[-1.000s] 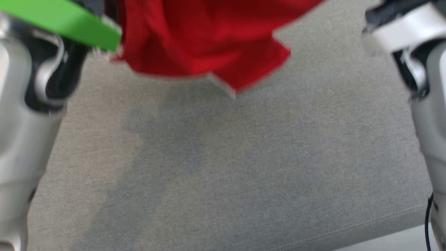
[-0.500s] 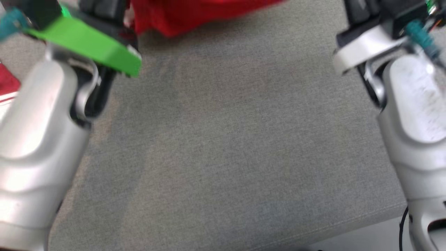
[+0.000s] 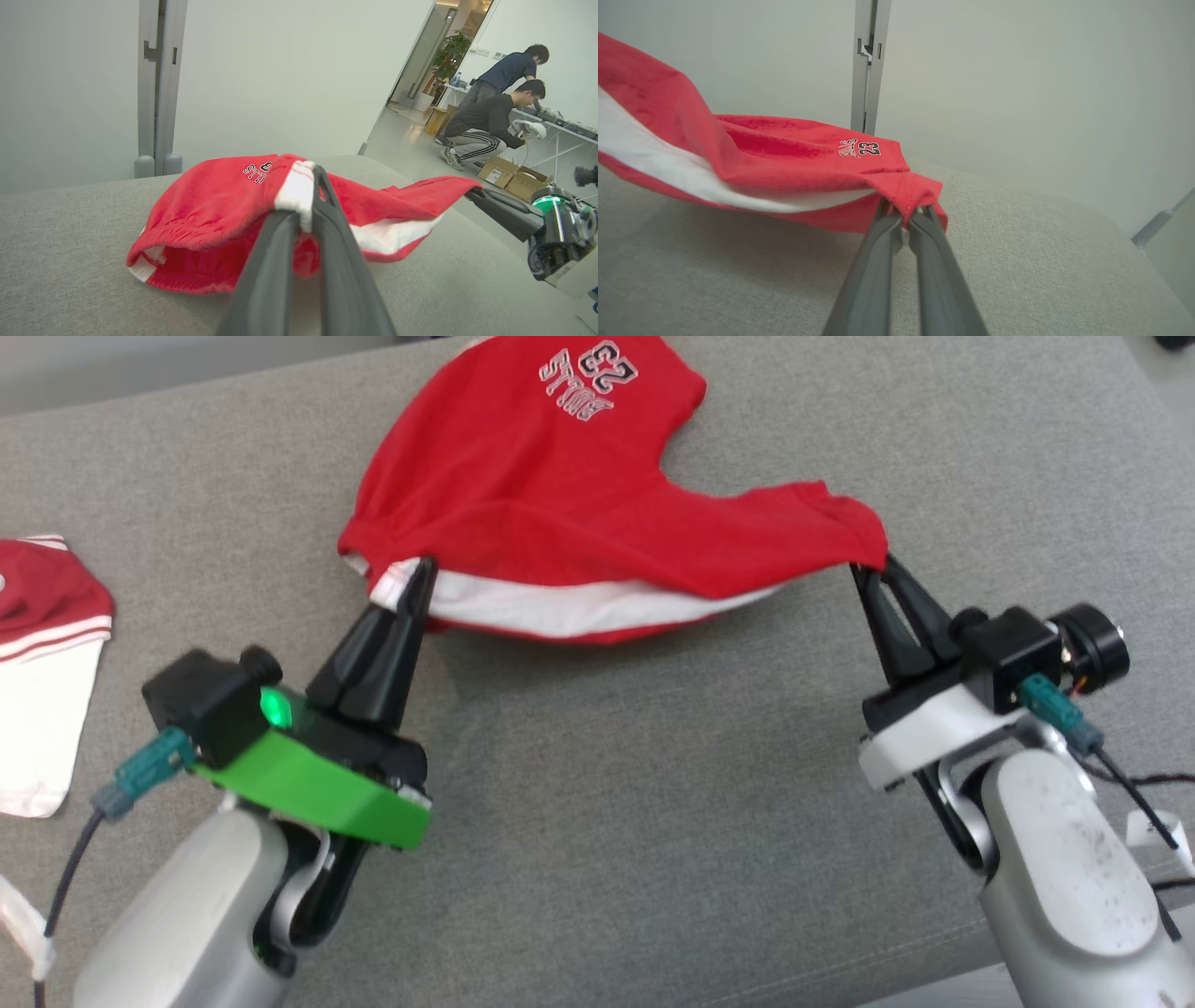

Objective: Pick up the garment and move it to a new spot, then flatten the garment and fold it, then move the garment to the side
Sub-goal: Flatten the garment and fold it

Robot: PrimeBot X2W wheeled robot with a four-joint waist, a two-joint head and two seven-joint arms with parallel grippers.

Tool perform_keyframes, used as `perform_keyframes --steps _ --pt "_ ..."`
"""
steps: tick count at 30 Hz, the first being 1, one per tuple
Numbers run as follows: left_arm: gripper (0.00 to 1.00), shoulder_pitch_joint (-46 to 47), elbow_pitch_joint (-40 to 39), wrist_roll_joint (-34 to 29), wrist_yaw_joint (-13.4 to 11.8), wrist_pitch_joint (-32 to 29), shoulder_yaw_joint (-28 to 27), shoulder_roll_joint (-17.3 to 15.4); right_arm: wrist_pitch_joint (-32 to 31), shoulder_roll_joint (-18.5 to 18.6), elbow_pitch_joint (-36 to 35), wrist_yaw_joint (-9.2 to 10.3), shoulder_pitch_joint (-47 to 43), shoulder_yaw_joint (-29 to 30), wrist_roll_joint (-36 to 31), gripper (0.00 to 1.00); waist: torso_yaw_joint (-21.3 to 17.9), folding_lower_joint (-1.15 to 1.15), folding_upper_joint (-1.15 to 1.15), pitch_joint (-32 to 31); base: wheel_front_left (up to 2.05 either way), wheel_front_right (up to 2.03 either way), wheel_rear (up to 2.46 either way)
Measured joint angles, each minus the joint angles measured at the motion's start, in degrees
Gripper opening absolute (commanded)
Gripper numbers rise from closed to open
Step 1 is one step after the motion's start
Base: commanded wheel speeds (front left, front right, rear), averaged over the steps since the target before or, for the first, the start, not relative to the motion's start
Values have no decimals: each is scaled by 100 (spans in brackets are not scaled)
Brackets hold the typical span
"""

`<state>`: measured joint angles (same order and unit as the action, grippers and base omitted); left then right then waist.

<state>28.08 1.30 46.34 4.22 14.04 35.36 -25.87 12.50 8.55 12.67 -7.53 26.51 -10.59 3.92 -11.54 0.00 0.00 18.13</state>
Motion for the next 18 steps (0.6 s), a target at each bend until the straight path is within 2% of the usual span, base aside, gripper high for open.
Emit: perform_keyframes --steps 10,16,18 --pt "0 -1495 -1189 54 -579 22 41 -390 -816 -256 -1952 1 -2005 454 -216 0 -12 0 0 -637 0 0 0" --pt "0 -2009 -1456 242 -829 51 -1 -288 -1221 -307 -2573 1 -2543 575 -259 0 66 0 0 -844 0 0 0" --pt "0 -2121 -1418 285 -836 64 19 -197 -1315 -310 -2608 1 -2591 613 -246 1 121 0 0 -848 0 0 0"
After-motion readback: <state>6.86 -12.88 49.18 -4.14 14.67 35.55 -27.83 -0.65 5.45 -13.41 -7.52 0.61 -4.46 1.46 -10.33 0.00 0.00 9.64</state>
